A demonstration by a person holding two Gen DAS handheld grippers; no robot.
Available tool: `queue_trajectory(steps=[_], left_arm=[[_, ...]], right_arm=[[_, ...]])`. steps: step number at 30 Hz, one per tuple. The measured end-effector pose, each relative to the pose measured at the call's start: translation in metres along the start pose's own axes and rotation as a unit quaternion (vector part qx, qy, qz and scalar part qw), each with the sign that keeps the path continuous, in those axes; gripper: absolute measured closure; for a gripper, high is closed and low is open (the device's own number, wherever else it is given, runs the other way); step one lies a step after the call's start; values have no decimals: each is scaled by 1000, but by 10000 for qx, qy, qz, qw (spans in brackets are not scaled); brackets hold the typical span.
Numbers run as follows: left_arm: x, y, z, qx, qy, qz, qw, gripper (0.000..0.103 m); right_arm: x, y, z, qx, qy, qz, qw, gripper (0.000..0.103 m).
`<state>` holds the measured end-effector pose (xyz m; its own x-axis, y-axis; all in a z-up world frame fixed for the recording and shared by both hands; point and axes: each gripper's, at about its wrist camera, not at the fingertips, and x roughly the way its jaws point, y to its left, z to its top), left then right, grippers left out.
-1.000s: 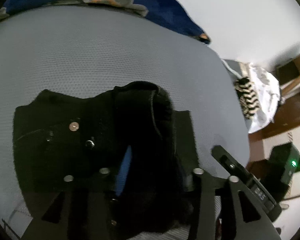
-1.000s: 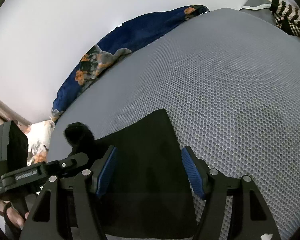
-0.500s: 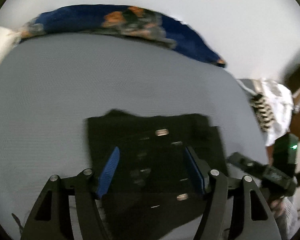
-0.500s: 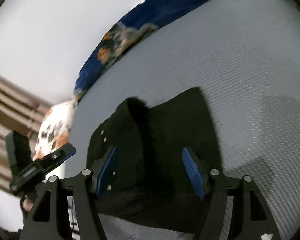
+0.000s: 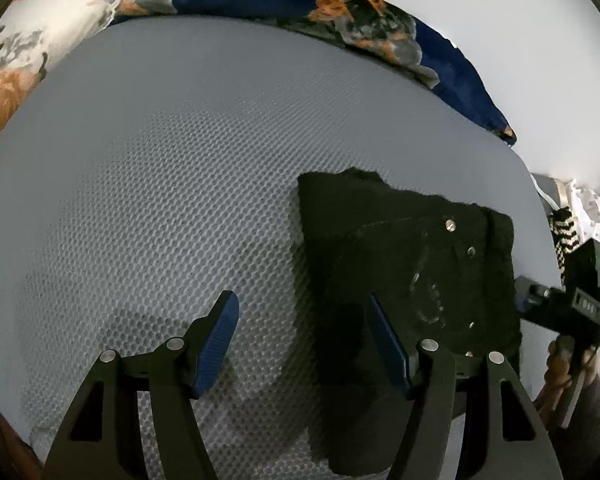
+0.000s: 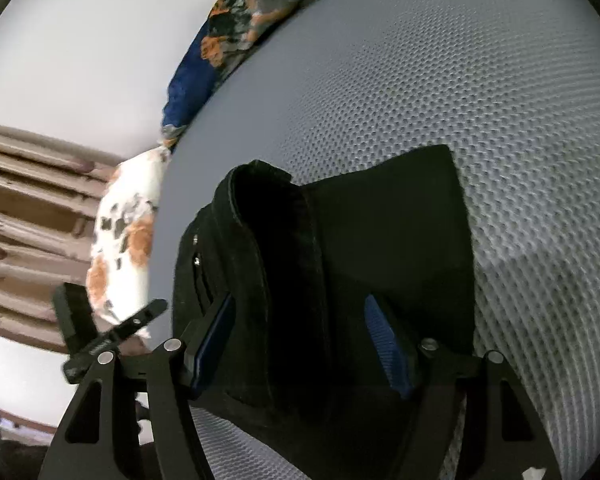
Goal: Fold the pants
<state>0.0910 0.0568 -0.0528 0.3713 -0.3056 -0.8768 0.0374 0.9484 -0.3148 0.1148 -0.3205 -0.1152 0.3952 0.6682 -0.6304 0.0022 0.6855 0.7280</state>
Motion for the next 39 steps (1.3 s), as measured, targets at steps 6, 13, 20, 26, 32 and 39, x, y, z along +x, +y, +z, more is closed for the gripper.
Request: queue_trajectory(steps=[6,13,20,26,32,39], left_arm=[[8,5,-6,-80,126,95,9998,36],[10,1,-3,-40,120,193,9997,36],[9,1,-4,10,59,202,9998,36],[10,-3,-7,75,24,132,9999,36],[12,-12,-5,180,7,3,9998,36],[12,-26,3,275,-92,-123,9995,36]], right_arm=[[13,2,13,-179,108,356,9991,42],[44,12,29,-211,187,684,9973,58],[39,25,21,-235,-53,349,9991,82],[16,60,4,-594,-533,-276,9964,90],[-17,81,-9,-612,-926,-461,9928,92],[-58,65,-17,-313,-1377,-613,9881,92]])
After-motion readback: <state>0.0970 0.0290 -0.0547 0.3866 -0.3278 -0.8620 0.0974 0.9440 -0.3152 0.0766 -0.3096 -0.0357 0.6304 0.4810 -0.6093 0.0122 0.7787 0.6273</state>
